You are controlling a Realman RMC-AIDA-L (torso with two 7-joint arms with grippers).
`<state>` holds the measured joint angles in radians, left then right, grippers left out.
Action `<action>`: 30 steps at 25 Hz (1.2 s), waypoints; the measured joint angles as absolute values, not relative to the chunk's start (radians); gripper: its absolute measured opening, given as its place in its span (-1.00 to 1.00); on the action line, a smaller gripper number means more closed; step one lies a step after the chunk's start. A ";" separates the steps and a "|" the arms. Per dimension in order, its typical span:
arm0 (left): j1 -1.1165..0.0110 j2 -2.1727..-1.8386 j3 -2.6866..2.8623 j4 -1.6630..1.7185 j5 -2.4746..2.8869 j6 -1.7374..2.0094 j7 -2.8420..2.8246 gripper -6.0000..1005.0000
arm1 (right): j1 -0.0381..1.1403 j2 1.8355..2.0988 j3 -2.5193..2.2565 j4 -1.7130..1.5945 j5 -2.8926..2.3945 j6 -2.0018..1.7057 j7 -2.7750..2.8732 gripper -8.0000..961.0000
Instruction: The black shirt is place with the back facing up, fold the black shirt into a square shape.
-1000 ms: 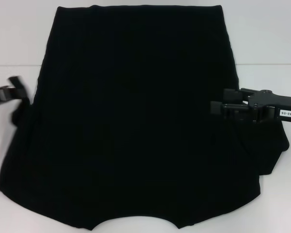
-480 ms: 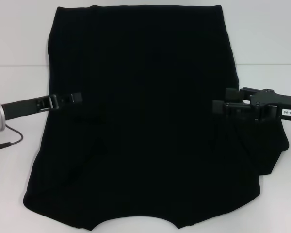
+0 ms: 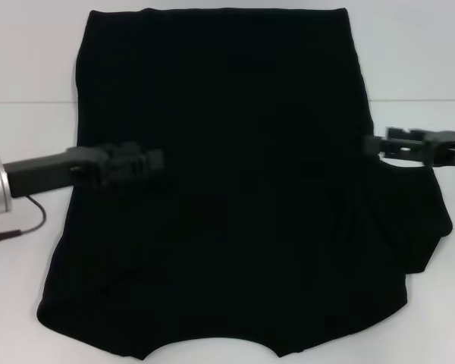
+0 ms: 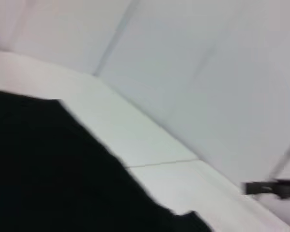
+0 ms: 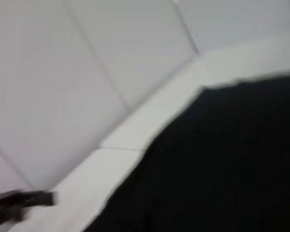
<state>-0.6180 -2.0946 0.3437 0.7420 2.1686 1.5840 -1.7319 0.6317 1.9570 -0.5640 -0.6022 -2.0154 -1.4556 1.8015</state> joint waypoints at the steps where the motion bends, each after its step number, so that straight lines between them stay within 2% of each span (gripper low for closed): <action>1: -0.618 -2.095 0.344 0.734 2.164 1.609 -1.697 0.27 | 0.633 1.934 -0.570 -0.601 -2.037 -1.453 1.878 0.91; 3: -0.619 -2.095 0.344 0.704 2.155 1.647 -1.610 0.46 | 0.636 1.895 -0.576 -0.598 -2.093 -1.463 2.008 0.91; 7: -0.619 -2.109 0.358 0.628 2.150 1.692 -1.388 0.59 | 0.634 1.833 -0.580 -0.602 -2.237 -1.485 2.245 0.91; 11: -0.604 -2.132 0.447 0.628 2.155 1.692 -1.264 0.73 | 0.625 1.804 -0.577 -0.612 -2.330 -1.511 2.390 0.91; 17: -0.598 -2.141 0.508 0.642 2.173 1.686 -1.213 0.89 | 0.631 1.802 -0.578 -0.614 -2.435 -1.499 2.474 0.91; 30: -0.600 -2.141 0.527 0.643 2.176 1.678 -1.194 0.89 | 0.692 1.827 -0.612 -0.486 -2.467 -1.392 2.488 0.90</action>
